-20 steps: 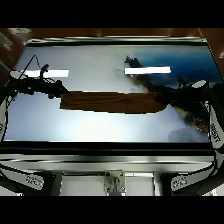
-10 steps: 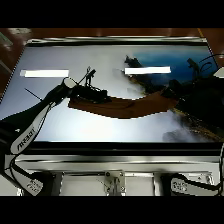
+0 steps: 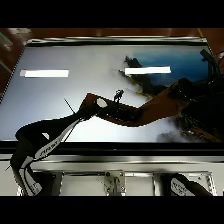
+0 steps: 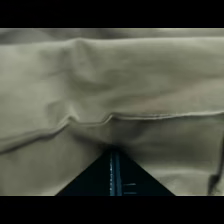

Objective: Fold the shirts.

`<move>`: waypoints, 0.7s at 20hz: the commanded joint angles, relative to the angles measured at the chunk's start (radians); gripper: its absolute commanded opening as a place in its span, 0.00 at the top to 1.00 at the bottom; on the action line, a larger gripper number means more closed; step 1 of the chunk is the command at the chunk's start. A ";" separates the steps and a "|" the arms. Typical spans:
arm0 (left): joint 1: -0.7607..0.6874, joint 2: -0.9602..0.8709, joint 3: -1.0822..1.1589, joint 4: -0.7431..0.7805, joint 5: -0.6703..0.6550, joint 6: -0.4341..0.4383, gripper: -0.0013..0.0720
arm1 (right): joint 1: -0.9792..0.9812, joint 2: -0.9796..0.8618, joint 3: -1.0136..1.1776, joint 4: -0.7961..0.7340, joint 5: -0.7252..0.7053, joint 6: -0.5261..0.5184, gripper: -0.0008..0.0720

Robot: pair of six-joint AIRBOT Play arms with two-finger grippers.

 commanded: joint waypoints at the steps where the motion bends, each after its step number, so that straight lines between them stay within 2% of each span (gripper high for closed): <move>1: -0.056 -0.050 0.001 -0.174 -0.009 0.045 0.92 | 0.001 0.042 0.001 -0.003 0.009 0.016 0.89; 5: 0.008 -0.023 0.000 -0.179 -0.058 0.114 0.93 | 0.061 0.019 0.000 0.000 -0.071 0.035 0.89; 8: 0.139 0.092 0.000 -0.145 -0.064 0.162 0.93 | 0.230 -0.036 0.000 0.001 -0.218 0.036 0.89; 10: 0.274 0.211 0.000 0.002 -0.065 0.179 0.93 | 0.361 -0.096 0.000 0.001 -0.356 0.036 0.89; 12: 0.440 0.335 0.000 0.174 -0.105 0.113 0.93 | 0.489 -0.176 0.000 0.003 -0.510 0.040 0.89; 14: 0.608 0.445 0.000 0.267 -0.203 0.067 0.93 | 0.610 -0.271 0.000 0.031 -0.655 0.039 0.89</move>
